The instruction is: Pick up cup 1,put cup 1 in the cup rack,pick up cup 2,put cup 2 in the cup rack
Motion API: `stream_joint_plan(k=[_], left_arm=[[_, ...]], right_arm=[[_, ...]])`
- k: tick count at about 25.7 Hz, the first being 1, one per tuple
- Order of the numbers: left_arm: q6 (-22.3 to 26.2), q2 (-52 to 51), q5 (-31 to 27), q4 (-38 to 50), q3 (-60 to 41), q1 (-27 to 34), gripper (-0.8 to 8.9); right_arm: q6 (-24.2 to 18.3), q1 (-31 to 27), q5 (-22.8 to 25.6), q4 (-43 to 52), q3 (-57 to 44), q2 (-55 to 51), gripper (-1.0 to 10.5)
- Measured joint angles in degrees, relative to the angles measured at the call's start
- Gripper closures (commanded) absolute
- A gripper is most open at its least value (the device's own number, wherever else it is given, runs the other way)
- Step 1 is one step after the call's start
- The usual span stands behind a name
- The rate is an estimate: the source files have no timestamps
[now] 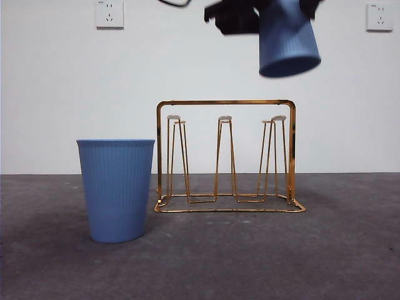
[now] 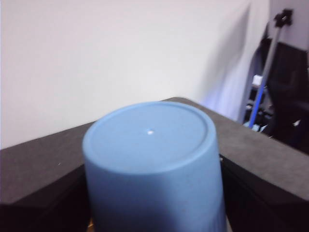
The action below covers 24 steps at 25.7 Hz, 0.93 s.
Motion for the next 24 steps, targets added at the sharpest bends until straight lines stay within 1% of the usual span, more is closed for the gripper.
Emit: stream_joint_plan(k=[11,13,21,24], left_arm=[[0.2,4.7,-1.7,1.6,0.0,0.3,8.21],[0.2,4.9,-3.1,2.0,0.0,0.5,8.21],[0.2,7.6,-3.2,4.5,0.0,1.8,8.21],[0.2,9.2,-3.0,4.2,0.0,1.8,8.21]], right_arm=[[0.0,0.0,0.0,-0.2,0.0,0.0,6.6],[0.0,0.0,0.0,-0.2,0.0,0.0,6.6],[0.0,0.0,-0.1,-0.2,0.0,0.0,6.6],[0.0,0.0,-0.1,-0.1,0.0,0.0,6.6]])
